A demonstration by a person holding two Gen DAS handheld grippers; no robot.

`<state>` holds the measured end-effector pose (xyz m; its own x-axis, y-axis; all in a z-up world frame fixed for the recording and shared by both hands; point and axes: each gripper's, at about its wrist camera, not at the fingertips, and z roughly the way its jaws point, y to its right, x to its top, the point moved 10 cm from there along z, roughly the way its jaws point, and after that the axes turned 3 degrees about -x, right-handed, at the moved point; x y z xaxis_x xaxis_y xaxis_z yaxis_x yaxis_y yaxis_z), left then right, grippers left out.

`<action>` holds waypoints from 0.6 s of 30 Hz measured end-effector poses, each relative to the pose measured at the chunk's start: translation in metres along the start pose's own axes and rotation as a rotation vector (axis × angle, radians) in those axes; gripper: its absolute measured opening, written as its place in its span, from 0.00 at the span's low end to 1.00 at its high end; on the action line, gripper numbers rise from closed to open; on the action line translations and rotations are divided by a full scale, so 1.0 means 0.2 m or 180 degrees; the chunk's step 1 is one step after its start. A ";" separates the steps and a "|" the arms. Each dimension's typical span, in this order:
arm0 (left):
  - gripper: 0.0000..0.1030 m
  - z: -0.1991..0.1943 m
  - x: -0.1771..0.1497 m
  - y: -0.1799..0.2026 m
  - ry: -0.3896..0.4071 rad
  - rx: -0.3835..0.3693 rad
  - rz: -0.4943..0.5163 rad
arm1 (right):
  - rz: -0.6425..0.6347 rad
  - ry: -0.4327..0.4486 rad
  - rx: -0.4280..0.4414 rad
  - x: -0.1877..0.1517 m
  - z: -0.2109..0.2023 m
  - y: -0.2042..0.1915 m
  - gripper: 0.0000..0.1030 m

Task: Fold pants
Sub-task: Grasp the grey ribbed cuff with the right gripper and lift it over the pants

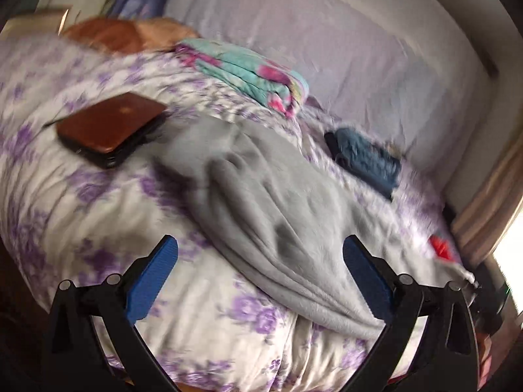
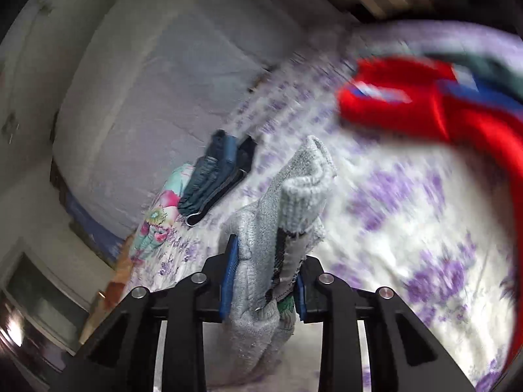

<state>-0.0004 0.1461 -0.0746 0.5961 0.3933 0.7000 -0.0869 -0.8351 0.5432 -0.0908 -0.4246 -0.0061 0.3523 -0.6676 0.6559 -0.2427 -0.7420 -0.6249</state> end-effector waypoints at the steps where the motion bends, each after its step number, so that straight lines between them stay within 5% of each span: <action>1: 0.95 -0.02 0.01 -0.02 0.0021 -0.0056 -0.0076 | -0.0234 0.0076 -0.0011 0.02 -0.02 -0.11 0.29; 6: 0.95 -0.08 0.05 -0.01 0.0090 0.0045 0.0064 | -0.1702 0.0197 0.0051 -0.14 0.02 -0.80 0.25; 11: 0.95 -0.05 0.00 0.03 -0.0056 0.0253 0.0345 | -0.2724 -0.0533 0.0176 -0.74 0.40 -1.21 0.26; 14: 0.95 0.00 -0.05 0.05 -0.0213 0.0235 0.0385 | -0.2815 -0.1225 0.0229 -1.07 0.58 -1.16 0.38; 18: 0.95 0.06 -0.10 0.04 -0.0321 0.0268 0.0432 | -0.2570 -0.1128 0.0519 -0.99 0.40 -1.19 0.44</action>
<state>-0.0036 0.1266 -0.0890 0.6608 0.2377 0.7119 -0.1076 -0.9087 0.4033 -0.0299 -0.1105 -0.0212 0.6250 0.1322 0.7693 0.3220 -0.9415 -0.0998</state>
